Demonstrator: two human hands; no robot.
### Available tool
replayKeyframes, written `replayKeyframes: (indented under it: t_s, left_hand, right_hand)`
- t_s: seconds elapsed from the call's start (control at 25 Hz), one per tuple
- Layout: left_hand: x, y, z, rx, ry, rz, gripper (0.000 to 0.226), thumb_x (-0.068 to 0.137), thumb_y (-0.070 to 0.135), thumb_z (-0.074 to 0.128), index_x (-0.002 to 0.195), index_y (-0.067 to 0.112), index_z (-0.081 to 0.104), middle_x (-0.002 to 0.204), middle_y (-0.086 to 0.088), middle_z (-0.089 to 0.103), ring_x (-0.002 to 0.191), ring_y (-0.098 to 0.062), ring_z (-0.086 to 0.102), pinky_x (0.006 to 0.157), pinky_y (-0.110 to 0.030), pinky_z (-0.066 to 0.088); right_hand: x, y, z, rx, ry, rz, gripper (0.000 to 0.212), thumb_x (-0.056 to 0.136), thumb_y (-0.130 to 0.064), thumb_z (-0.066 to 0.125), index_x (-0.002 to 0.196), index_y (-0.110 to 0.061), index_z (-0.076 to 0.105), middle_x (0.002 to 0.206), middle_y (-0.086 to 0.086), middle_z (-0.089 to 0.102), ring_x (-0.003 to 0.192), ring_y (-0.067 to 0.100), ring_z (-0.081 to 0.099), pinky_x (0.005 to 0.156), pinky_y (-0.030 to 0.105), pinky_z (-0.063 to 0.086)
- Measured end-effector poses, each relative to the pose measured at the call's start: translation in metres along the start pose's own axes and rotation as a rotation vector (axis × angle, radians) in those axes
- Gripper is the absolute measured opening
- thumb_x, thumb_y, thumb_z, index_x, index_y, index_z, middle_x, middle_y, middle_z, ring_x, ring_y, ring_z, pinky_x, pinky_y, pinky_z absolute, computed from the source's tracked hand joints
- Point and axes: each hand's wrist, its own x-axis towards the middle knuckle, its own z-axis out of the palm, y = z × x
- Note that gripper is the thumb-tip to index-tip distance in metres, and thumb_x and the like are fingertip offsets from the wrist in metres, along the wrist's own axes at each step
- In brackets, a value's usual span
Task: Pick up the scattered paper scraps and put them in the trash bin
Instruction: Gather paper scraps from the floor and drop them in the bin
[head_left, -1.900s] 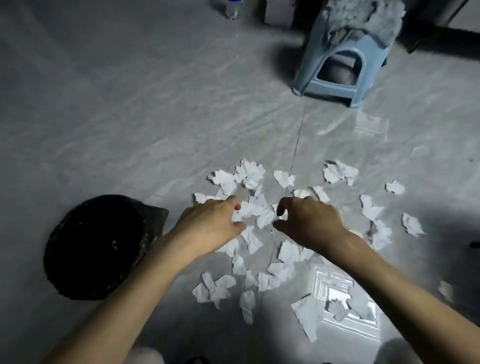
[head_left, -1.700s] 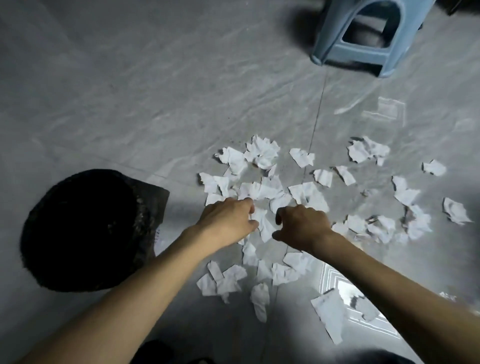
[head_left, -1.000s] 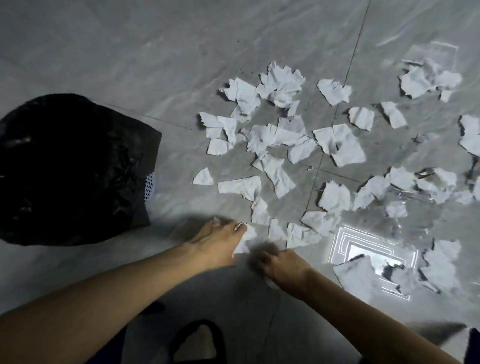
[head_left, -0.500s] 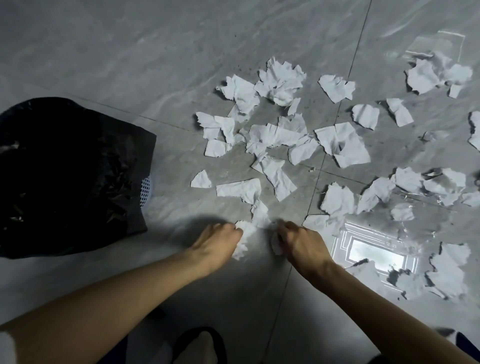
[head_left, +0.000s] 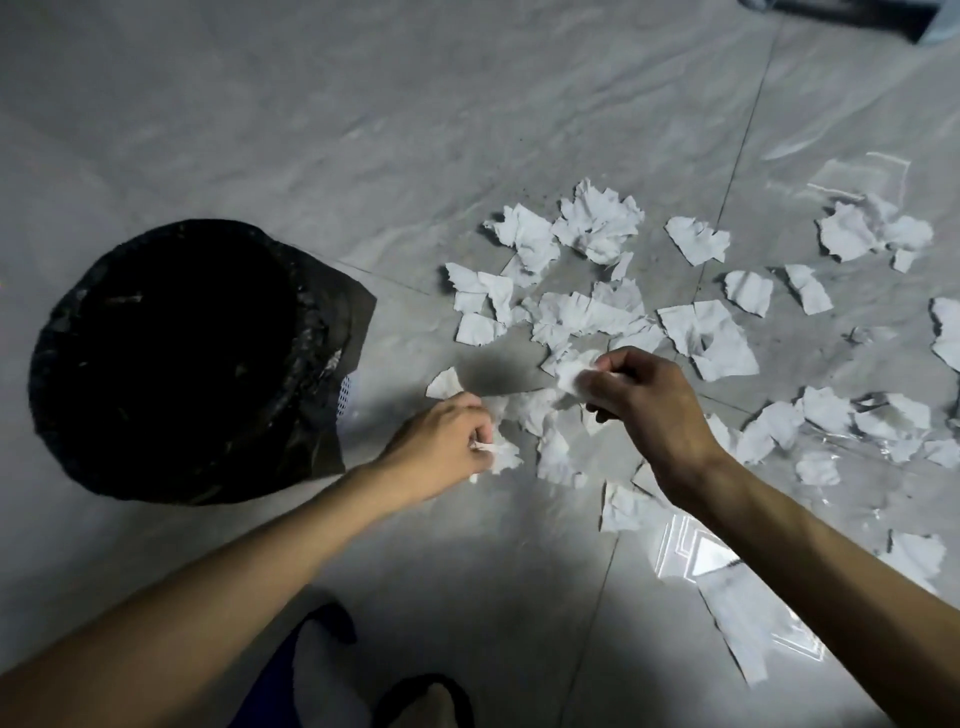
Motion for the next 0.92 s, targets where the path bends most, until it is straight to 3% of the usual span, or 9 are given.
replayKeyframes:
  t_s: [0.08, 0.16, 0.32, 0.4, 0.48, 0.6, 0.72, 0.92]
  left_hand:
    - [0.016, -0.001, 0.032, 0.042, 0.015, -0.011, 0.008, 0.075, 0.020, 0.068, 0.080, 0.019, 0.061, 0.130, 0.002, 0.051, 0.115, -0.022, 0.055, 0.092, -0.035, 0.046]
    - [0.023, -0.008, 0.059, 0.150, -0.037, -0.016, 0.012, 0.077, 0.018, 0.067, 0.089, 0.016, 0.064, 0.135, 0.001, 0.047, 0.116, -0.026, 0.055, 0.092, -0.035, 0.047]
    - [0.024, -0.016, 0.068, 0.131, -0.014, -0.003, 0.010, 0.078, 0.009, 0.063, 0.088, 0.009, 0.064, 0.106, -0.010, 0.064, 0.100, -0.030, 0.062, 0.077, -0.028, 0.043]
    - [0.026, -0.003, 0.041, 0.010, 0.074, -0.063, 0.006, 0.076, 0.006, 0.064, 0.082, 0.006, 0.065, 0.093, -0.013, 0.069, 0.088, -0.031, 0.064, 0.068, -0.025, 0.040]
    - [0.022, 0.014, -0.005, -0.053, 0.124, -0.140, 0.005, 0.073, 0.010, 0.069, 0.075, 0.011, 0.065, 0.077, -0.005, 0.068, 0.075, -0.025, 0.063, 0.061, -0.024, 0.041]
    - [-0.010, 0.033, -0.095, -0.044, 0.143, -0.143, 0.010, 0.069, 0.017, 0.074, 0.069, 0.020, 0.064, 0.062, 0.014, 0.058, 0.056, -0.004, 0.057, 0.060, -0.023, 0.048]
    - [-0.060, 0.044, -0.175, -0.044, 0.328, -0.125, 0.011, 0.065, 0.020, 0.074, 0.065, 0.022, 0.064, 0.056, 0.015, 0.060, 0.048, 0.007, 0.057, 0.054, -0.014, 0.044]
    - [-0.118, 0.001, -0.225, -0.116, 0.589, -0.338, 0.016, 0.064, 0.017, 0.076, 0.073, 0.024, 0.065, 0.060, 0.009, 0.062, 0.040, -0.001, 0.059, 0.044, -0.006, 0.040]
  right_hand:
    - [-0.006, -0.002, -0.009, 0.023, 0.024, 0.002, 0.013, 0.078, -0.015, 0.071, 0.084, -0.005, 0.064, 0.062, -0.003, 0.066, 0.062, 0.013, 0.060, 0.063, 0.029, 0.051]
    - [-0.012, -0.001, -0.014, 0.037, 0.034, 0.001, 0.011, 0.078, -0.014, 0.070, 0.083, -0.005, 0.064, 0.060, -0.005, 0.065, 0.059, 0.009, 0.059, 0.062, 0.027, 0.049]
    - [-0.014, 0.003, -0.016, 0.032, 0.046, 0.028, 0.014, 0.078, -0.015, 0.071, 0.084, -0.004, 0.064, 0.059, -0.006, 0.066, 0.059, 0.008, 0.060, 0.061, 0.027, 0.050]
    - [-0.011, 0.002, -0.009, 0.036, 0.032, 0.052, 0.014, 0.078, -0.015, 0.072, 0.083, -0.004, 0.064, 0.061, -0.004, 0.065, 0.061, 0.012, 0.059, 0.063, 0.028, 0.050]
    - [-0.006, -0.004, 0.007, 0.072, 0.008, 0.072, 0.011, 0.079, -0.013, 0.071, 0.080, -0.006, 0.062, 0.064, 0.001, 0.064, 0.062, 0.015, 0.058, 0.062, 0.028, 0.049]
    - [0.001, -0.029, 0.044, 0.171, -0.050, 0.072, 0.009, 0.082, -0.006, 0.066, 0.076, -0.008, 0.060, 0.064, 0.005, 0.059, 0.060, 0.017, 0.054, 0.060, 0.029, 0.046]
    - [0.001, -0.061, 0.086, 0.212, -0.126, 0.031, 0.013, 0.082, -0.007, 0.065, 0.073, -0.011, 0.057, 0.059, 0.001, 0.056, 0.058, 0.017, 0.050, 0.060, 0.031, 0.042]
    - [-0.010, -0.107, 0.142, 0.277, -0.261, -0.043, 0.007, 0.081, -0.010, 0.068, 0.083, -0.011, 0.062, 0.064, 0.000, 0.058, 0.052, 0.011, 0.050, 0.056, 0.026, 0.043]
